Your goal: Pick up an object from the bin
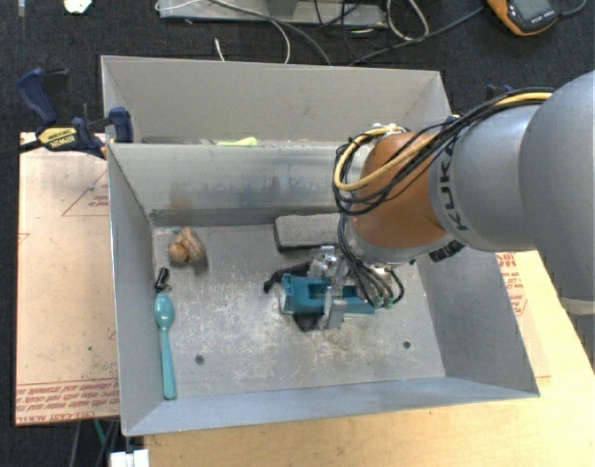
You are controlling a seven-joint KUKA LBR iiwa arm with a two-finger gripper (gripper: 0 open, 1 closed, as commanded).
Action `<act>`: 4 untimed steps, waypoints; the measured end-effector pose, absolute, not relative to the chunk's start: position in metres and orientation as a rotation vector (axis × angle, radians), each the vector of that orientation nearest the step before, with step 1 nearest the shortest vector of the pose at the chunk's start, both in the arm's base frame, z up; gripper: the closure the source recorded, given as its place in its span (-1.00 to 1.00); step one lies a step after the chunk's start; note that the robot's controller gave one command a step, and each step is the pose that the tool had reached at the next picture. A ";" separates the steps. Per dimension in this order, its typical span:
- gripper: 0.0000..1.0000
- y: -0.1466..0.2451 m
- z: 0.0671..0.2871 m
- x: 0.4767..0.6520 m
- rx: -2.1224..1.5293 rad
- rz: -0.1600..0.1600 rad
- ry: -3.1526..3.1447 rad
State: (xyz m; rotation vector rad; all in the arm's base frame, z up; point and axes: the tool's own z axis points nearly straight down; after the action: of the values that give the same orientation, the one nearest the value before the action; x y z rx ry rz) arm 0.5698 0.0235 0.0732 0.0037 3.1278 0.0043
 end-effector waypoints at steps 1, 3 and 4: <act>1.00 0.024 0.073 0.570 0.003 0.004 3.128; 1.00 0.024 0.073 0.570 0.003 0.003 3.128; 1.00 0.024 0.073 0.570 0.003 0.003 3.128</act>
Offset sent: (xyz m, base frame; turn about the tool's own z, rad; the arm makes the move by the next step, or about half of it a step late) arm 0.0000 0.0000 0.0000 0.0000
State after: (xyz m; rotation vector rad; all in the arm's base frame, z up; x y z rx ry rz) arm 0.5698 0.0236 0.0733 0.0030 3.1278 0.0028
